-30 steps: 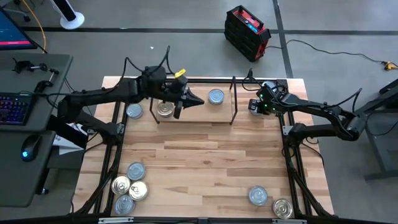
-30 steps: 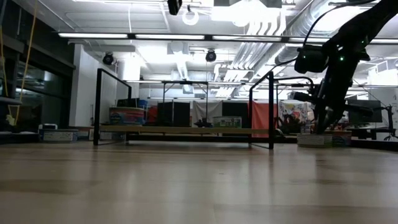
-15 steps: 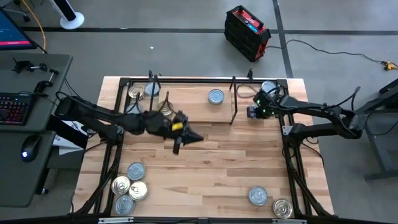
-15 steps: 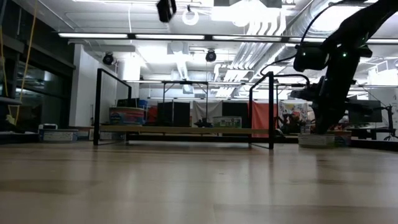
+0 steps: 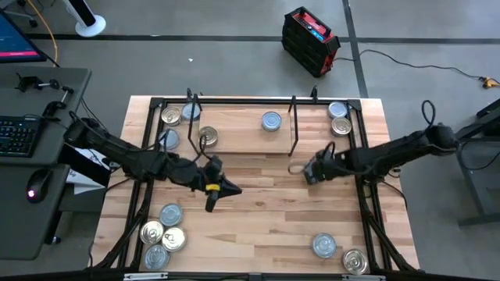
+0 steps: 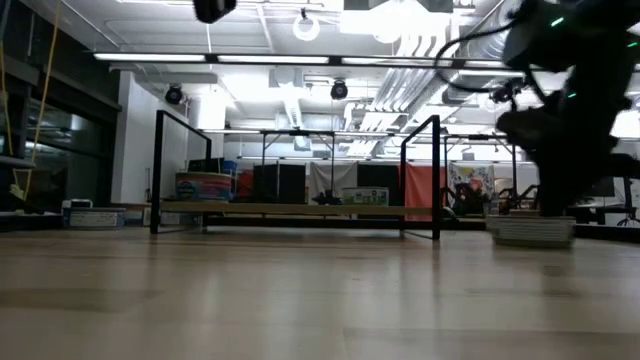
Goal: Stack canned seafood by type on shelf
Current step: Stack the green tuna can on top of the other green tuna can on the shelf
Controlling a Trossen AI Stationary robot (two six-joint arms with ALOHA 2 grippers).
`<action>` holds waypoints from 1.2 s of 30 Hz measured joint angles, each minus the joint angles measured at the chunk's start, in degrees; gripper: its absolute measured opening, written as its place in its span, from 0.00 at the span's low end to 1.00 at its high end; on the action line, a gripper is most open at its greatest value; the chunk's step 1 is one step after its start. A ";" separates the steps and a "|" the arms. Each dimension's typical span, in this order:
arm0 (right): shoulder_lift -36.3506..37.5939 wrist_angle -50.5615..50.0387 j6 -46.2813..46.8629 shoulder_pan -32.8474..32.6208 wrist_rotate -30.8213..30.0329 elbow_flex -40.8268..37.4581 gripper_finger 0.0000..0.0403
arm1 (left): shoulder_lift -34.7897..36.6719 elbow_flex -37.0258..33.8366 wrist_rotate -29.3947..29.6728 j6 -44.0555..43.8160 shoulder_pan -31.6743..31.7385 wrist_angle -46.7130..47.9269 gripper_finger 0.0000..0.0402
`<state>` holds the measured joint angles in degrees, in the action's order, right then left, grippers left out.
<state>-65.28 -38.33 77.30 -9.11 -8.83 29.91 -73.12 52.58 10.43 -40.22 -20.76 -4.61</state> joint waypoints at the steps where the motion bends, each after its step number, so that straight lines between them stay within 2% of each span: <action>1: -0.02 0.44 2.04 -2.71 -0.45 0.00 0.00 | -0.23 0.00 1.20 -0.48 -0.76 0.95 0.00; 4: -1.14 3.36 5.35 -9.12 -0.78 -0.07 0.00 | -1.06 -0.08 5.88 -1.80 -3.18 4.31 0.00; 7: -4.17 10.06 6.45 -13.57 0.01 -0.01 0.00 | -2.47 0.00 9.57 -2.36 -4.98 3.78 0.00; 11: -10.91 21.62 6.35 -17.28 0.34 1.05 0.00 | -5.88 -0.02 10.12 -2.64 -6.12 1.47 0.00; 16: -22.23 25.52 0.67 -18.40 0.82 9.98 0.00 | -13.67 0.00 9.90 -1.66 -6.61 -7.54 0.00; 19: -29.39 26.36 -4.91 -17.79 0.97 17.94 0.00 | -20.41 -0.01 6.79 -1.28 -6.61 -15.68 0.00; 23: -36.29 24.60 -13.27 -16.85 2.41 28.45 0.00 | -27.35 -0.04 4.64 -1.34 -6.63 -21.08 0.00; 27: -35.52 17.79 -15.84 -17.93 1.80 36.01 0.00 | -29.68 -0.04 4.50 3.50 -6.24 -21.30 0.00; 33: -30.61 3.88 -9.44 -21.26 -2.50 37.30 0.00 | -32.64 -0.03 4.49 11.03 -3.54 -22.60 0.00; 36: -29.96 0.81 -6.22 -22.28 -1.37 34.20 0.00 | -33.40 -0.04 4.43 15.08 -1.62 -21.94 0.00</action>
<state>-95.23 -37.52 71.08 -31.39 -10.20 64.11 -106.52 52.53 14.86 -25.14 -22.39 -26.55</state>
